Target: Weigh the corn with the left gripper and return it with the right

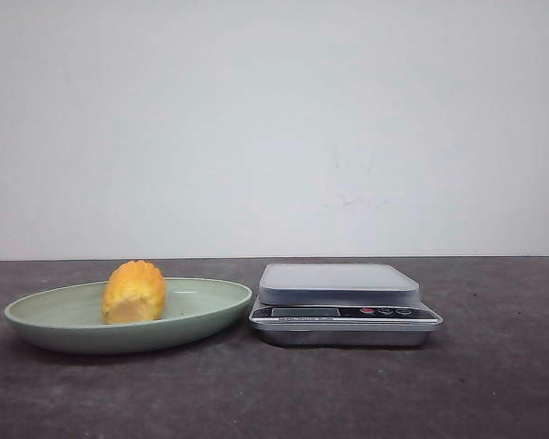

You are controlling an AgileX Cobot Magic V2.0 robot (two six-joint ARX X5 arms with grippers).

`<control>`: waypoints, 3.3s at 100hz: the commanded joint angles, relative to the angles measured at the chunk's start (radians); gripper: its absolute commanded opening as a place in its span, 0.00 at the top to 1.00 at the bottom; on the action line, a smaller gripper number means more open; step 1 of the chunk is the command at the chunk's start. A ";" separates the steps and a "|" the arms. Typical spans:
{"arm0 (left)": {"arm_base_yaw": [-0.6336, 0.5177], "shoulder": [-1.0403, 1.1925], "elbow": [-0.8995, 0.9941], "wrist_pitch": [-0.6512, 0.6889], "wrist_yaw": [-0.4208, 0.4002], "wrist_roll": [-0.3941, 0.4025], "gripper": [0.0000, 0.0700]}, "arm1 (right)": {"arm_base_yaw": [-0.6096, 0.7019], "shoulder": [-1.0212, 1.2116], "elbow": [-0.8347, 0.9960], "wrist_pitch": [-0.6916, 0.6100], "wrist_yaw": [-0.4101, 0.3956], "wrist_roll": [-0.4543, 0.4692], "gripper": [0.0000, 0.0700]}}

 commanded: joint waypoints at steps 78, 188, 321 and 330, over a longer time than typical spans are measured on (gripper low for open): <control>-0.064 -0.001 -0.018 -0.005 -0.003 -0.002 0.98 | -0.095 -0.003 -0.004 0.010 0.002 0.000 0.99; -0.064 -0.001 -0.018 -0.004 -0.002 -0.029 0.98 | 0.122 -0.003 -0.004 0.010 0.002 0.000 0.99; -0.064 -0.001 -0.008 -0.012 0.154 -0.419 0.98 | 0.115 -0.003 -0.004 0.210 -0.003 0.126 0.99; -0.064 -0.001 -0.002 -0.012 0.216 -0.484 0.98 | 0.115 -0.003 -0.004 0.265 -0.038 0.198 0.99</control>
